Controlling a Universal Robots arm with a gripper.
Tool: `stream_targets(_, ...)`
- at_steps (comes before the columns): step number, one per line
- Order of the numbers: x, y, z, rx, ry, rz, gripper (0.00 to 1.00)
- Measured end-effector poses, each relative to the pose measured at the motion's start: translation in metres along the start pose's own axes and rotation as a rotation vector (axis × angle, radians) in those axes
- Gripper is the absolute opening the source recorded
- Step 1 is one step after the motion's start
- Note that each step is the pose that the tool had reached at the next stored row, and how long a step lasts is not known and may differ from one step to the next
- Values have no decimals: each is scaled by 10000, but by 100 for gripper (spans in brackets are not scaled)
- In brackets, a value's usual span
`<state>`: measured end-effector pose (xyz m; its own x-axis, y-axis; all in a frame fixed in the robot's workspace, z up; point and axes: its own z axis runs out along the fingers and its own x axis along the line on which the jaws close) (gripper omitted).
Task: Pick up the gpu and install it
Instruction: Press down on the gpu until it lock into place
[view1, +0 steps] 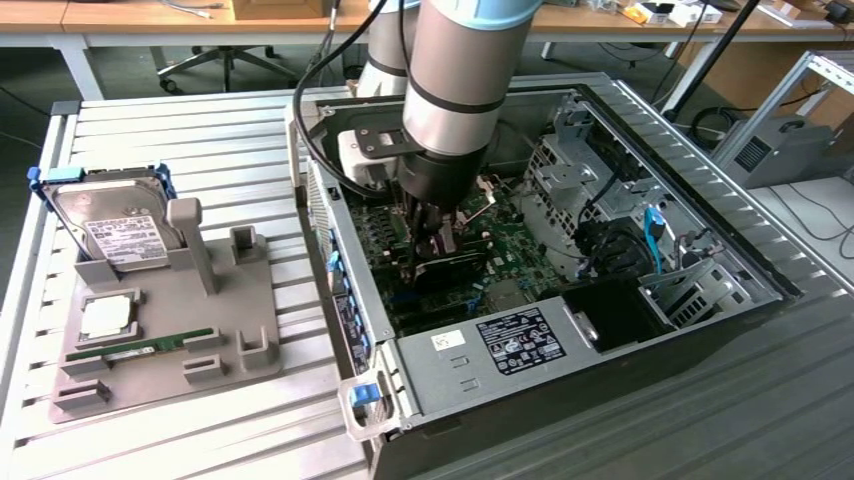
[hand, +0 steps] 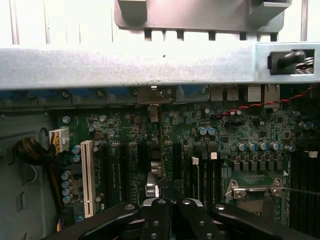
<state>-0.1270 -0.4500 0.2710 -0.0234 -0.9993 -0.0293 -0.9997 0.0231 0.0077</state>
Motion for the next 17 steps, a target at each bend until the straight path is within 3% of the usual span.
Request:
stream_targets(6, -1, 0, -15, 5, -11, 1, 11)
stream_targets(17, -12, 3, -395, 0, 3, 0, 11)
